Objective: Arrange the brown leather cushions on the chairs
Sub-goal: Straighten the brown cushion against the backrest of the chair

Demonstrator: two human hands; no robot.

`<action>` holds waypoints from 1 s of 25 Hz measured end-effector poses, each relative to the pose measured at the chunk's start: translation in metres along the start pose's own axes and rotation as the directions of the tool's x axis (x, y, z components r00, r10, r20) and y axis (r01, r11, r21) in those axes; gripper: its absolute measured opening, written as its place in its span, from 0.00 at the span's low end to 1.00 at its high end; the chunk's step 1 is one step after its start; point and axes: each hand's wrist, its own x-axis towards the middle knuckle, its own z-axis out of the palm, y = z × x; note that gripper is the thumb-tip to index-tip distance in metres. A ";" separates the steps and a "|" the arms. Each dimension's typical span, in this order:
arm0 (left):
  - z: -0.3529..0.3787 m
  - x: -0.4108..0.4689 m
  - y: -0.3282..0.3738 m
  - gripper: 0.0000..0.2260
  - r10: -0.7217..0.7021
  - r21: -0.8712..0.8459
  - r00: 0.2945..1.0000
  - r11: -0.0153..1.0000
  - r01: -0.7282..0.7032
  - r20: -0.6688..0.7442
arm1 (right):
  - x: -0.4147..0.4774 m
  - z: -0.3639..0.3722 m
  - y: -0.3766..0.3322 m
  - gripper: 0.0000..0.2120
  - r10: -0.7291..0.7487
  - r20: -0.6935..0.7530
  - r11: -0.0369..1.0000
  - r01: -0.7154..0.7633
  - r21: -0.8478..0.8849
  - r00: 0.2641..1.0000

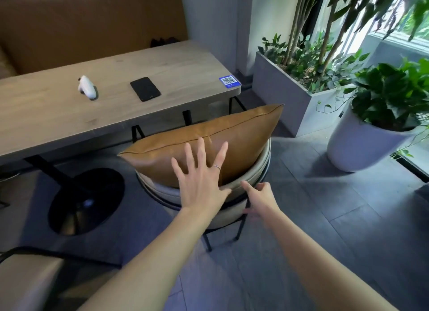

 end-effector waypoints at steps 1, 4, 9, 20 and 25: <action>0.003 0.005 0.012 0.53 -0.003 -0.013 1.000 1.000 0.004 0.014 | 0.011 -0.017 -0.003 0.30 -0.016 -0.014 1.000 0.016 -0.011 1.000; 0.017 0.020 0.041 0.57 -0.092 -0.021 0.993 0.995 0.094 0.075 | 0.046 -0.048 -0.019 0.36 -0.064 0.013 0.997 0.064 -0.042 0.998; 0.034 0.030 0.057 0.58 -0.207 0.093 0.974 0.976 0.199 0.090 | 0.087 -0.060 -0.049 0.41 -0.113 0.064 0.969 0.124 -0.214 0.991; 0.039 0.034 0.057 0.61 -0.226 0.194 0.973 0.957 0.213 0.046 | 0.129 -0.056 -0.083 0.41 0.063 0.167 0.965 -0.017 -0.261 0.984; 0.018 0.069 0.076 0.60 -0.170 0.176 0.984 0.968 0.177 -0.055 | 0.141 -0.053 -0.079 0.54 0.035 0.169 0.985 -0.004 -0.175 0.985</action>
